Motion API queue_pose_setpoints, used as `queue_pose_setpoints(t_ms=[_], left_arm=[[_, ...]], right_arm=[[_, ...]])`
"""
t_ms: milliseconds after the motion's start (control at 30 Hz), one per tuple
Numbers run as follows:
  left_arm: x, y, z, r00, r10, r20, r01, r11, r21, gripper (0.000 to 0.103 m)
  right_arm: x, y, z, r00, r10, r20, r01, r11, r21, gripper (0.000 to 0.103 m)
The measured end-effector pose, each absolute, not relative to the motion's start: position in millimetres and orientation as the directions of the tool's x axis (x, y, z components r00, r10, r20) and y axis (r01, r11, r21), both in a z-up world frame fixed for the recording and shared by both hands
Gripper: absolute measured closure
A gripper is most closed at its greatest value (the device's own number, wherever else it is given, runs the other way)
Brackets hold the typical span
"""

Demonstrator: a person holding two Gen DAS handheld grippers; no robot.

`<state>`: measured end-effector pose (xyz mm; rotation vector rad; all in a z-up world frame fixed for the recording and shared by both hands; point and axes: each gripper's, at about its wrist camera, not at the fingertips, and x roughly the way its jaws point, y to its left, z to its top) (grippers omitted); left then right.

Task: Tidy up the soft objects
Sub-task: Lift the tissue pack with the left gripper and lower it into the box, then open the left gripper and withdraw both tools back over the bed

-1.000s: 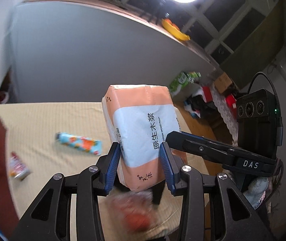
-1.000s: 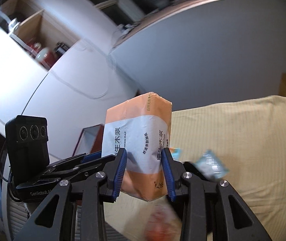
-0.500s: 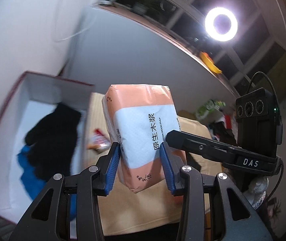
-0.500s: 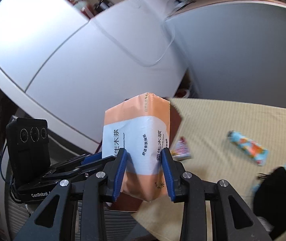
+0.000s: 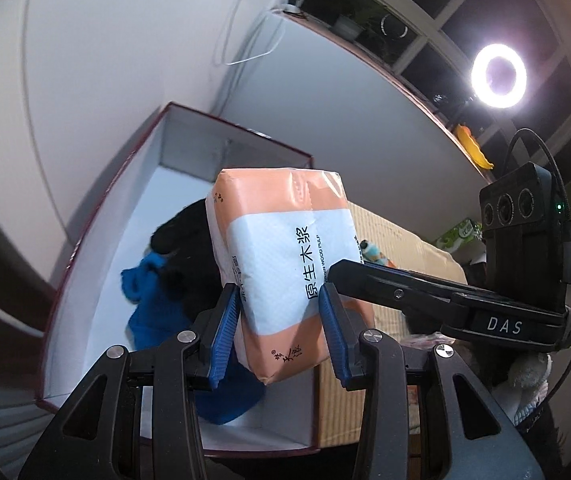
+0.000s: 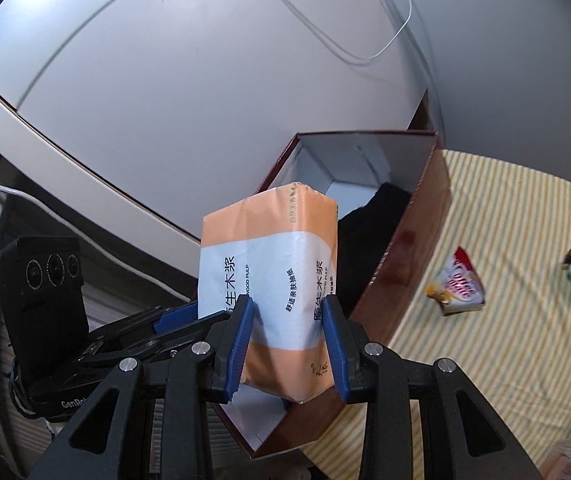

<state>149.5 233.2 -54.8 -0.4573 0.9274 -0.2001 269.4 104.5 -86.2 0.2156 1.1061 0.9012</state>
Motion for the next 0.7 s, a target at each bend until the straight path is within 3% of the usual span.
queue_pose_setpoints(t_ms=[367, 533, 700], left_arm=[[135.5, 252.7, -67.5, 0.592, -0.322, -0.739, -0.083, 0.887, -0.454, 0.066], [132.5, 251.4, -69.6, 0.597, -0.313, -0.739, -0.086, 0.891, -0.447, 0.066], [127.9, 249.5, -67.6, 0.608, -0.317, -0.728, -0.082, 0.887, -0.455, 0.066]], right_arm=[[266.5, 131.8, -102.9, 0.117, 0.701, -0.703, -0.521, 0.646, 0.558, 0.068], [259.9, 128.0, -99.7, 0.132, 0.699, -0.703, -0.525, 0.651, 0.549, 0.055], [251.3, 110.7, -89.1, 0.166, 0.693, -0.701, -0.546, 0.657, 0.52, 0.054]])
